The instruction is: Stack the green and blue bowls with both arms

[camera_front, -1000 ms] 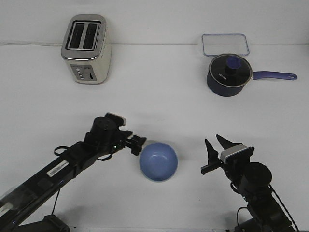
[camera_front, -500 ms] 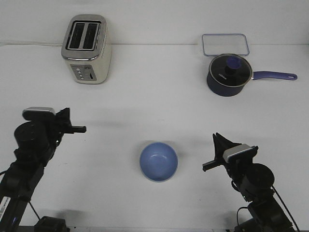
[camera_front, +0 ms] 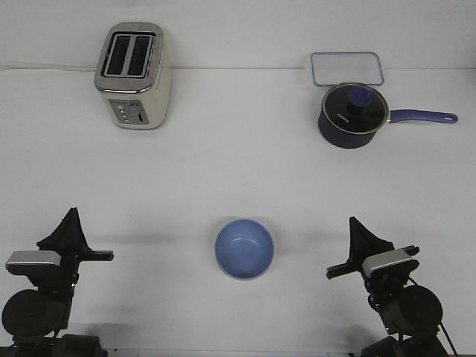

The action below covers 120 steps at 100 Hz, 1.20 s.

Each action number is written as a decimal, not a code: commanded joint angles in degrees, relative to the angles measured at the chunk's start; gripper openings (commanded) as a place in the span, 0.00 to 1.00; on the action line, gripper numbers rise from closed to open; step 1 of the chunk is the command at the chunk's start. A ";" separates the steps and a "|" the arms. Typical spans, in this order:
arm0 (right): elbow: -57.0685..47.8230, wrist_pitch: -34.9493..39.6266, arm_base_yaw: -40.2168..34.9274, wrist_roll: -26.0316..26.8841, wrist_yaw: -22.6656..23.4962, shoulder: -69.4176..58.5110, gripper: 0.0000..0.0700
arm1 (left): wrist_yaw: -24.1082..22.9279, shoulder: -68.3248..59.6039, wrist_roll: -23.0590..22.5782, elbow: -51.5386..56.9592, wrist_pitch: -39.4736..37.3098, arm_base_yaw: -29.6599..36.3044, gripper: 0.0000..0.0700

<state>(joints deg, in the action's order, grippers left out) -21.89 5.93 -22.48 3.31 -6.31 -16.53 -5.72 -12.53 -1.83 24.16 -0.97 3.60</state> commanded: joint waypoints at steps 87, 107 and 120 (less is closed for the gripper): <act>-0.15 -0.33 -0.31 -0.37 -0.83 1.11 0.00 | -0.15 0.74 -1.16 0.72 -2.03 0.00 0.02; -0.15 -0.35 -0.31 -0.37 -0.83 1.11 0.00 | 2.82 3.37 -2.14 -3.54 -2.21 -0.26 0.02; -0.15 -0.35 -0.31 -0.37 -0.83 1.11 0.00 | 8.13 8.44 -1.14 -9.94 -2.12 -2.19 0.02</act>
<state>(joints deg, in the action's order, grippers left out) -21.89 6.13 -22.48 3.22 -7.11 -15.40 0.62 -5.89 -2.90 16.29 -2.55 2.11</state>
